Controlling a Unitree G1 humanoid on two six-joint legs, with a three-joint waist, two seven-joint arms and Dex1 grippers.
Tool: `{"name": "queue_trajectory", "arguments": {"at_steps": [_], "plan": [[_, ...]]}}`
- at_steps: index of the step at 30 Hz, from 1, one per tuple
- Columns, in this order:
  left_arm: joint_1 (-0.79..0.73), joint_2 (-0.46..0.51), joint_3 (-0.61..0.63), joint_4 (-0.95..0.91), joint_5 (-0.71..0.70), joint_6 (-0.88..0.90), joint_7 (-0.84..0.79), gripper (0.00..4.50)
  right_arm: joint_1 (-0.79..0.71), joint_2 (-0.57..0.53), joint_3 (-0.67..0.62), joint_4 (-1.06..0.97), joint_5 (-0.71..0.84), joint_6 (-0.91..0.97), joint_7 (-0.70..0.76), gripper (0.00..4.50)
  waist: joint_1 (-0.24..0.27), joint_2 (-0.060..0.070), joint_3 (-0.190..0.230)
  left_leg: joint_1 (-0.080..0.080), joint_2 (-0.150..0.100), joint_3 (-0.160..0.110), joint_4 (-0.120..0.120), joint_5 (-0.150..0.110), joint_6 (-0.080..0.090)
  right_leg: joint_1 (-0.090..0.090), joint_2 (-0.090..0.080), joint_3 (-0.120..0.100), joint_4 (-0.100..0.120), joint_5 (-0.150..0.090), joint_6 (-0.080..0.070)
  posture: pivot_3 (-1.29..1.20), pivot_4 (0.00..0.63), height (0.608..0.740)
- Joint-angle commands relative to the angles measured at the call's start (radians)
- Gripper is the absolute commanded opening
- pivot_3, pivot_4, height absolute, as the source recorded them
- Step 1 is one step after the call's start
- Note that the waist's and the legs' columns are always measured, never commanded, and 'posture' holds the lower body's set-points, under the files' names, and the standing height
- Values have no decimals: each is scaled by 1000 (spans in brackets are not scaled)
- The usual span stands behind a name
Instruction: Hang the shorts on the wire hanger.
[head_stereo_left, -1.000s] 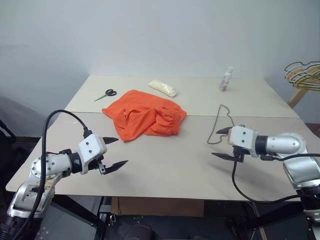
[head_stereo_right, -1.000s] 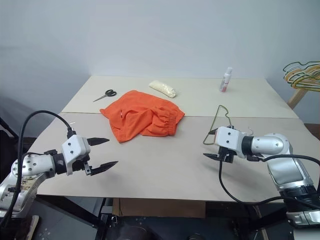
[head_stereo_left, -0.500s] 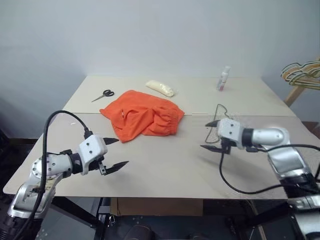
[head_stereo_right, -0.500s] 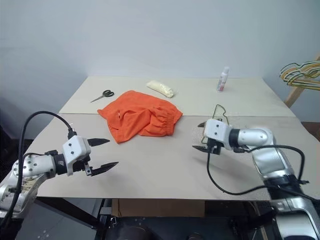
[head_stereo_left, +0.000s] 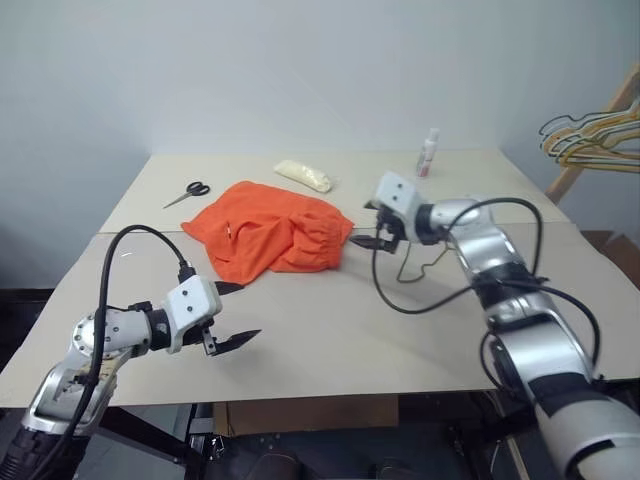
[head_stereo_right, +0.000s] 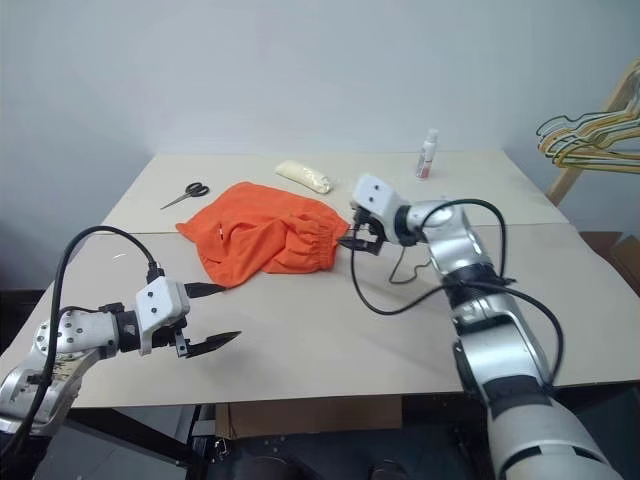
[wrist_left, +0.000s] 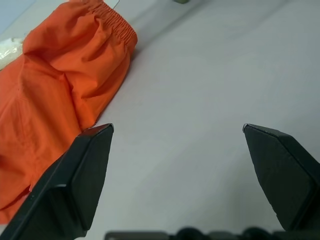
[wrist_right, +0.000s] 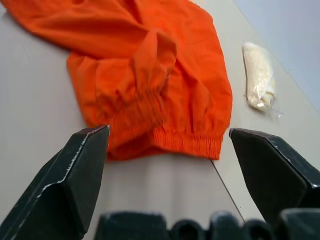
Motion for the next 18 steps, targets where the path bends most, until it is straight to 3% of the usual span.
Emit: {"name": "queue_trajectory", "arguments": {"at_steps": [1,7,18], "plan": [[3,2,10,-24,6,-11,13,4500,-86,54,-8,171,-26,-99,-67,4455,-4,0,0,1,0,-1,-1,0,-1,0,0,-1,0,-1,-1,263,0,740],[37,2,19,-44,10,-10,20,4500,-159,148,-35,365,-36,-150,-122,4455,-16,0,0,1,1,-1,-4,2,-4,-2,1,-1,1,-2,-4,274,0,740],[61,9,26,-50,23,-14,26,4500,-210,236,-103,485,-47,-120,-151,4455,-26,1,0,11,1,-2,-9,4,-7,1,2,0,12,-5,-9,303,0,740]]}}
